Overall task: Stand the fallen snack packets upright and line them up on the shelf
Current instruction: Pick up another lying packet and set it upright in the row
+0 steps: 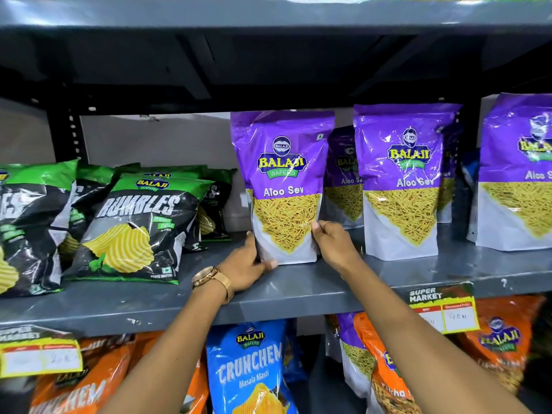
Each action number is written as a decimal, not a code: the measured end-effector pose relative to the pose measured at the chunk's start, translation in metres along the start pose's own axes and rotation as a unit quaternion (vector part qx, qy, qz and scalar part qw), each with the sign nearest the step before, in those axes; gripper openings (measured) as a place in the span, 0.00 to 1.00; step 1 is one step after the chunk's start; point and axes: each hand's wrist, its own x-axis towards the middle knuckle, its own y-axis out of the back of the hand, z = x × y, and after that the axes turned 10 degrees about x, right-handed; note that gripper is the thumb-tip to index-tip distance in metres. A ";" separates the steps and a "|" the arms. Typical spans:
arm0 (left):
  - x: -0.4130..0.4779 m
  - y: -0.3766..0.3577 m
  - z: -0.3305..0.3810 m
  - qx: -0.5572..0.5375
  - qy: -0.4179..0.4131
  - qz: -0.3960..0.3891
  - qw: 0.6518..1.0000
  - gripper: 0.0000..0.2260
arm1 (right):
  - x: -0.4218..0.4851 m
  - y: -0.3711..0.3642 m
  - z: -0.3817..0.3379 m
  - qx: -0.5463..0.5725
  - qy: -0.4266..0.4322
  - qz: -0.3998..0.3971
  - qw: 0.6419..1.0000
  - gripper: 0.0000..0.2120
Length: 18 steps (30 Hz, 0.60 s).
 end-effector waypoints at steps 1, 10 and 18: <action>-0.003 -0.001 0.003 0.021 0.006 -0.028 0.999 0.39 | 0.000 0.000 0.000 -0.008 0.003 -0.003 1.000 0.19; -0.017 -0.001 0.019 0.097 0.087 -0.043 0.991 0.38 | -0.008 -0.003 -0.007 -0.068 0.034 -0.077 0.994 0.14; -0.020 0.002 0.020 0.092 0.088 -0.047 0.991 0.38 | -0.009 -0.002 -0.006 -0.068 0.012 -0.089 0.994 0.17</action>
